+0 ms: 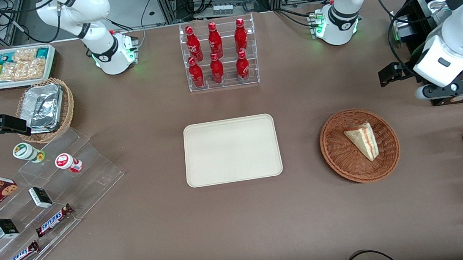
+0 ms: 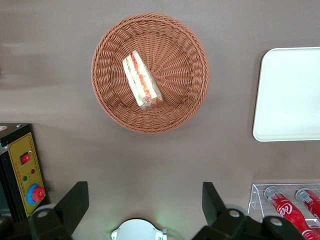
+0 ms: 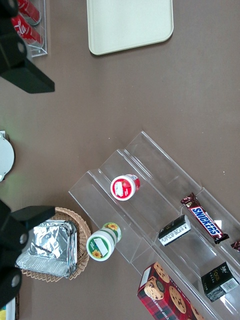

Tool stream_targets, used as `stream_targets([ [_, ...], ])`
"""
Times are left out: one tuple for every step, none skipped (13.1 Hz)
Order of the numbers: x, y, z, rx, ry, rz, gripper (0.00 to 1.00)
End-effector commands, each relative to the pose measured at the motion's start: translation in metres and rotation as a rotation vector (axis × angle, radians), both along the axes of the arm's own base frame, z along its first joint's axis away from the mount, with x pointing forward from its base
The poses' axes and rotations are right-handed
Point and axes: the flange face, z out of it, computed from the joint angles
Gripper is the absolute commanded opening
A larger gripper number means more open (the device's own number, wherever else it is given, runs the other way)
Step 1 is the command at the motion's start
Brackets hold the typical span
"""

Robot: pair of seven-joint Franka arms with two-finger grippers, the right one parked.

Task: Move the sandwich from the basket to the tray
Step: 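Move the left gripper over the wicker basket toward the sandwich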

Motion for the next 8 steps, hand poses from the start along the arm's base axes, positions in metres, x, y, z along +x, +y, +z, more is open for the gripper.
stream_targets([
  [-0.006, -0.001, 0.010, -0.014, 0.004, -0.013, 1.00],
  [-0.004, -0.001, 0.010, -0.015, -0.001, -0.011, 1.00],
  [-0.004, 0.000, 0.007, -0.015, -0.001, -0.016, 1.00],
  [-0.002, -0.001, -0.001, -0.016, 0.011, -0.030, 1.00],
  [-0.001, -0.001, -0.010, -0.016, 0.017, -0.032, 1.00],
  [0.000, 0.000, -0.022, -0.016, 0.026, -0.029, 1.00],
  [0.002, 0.001, -0.029, -0.016, 0.019, -0.027, 1.00],
  [0.004, 0.001, -0.045, -0.016, 0.014, -0.028, 1.00],
])
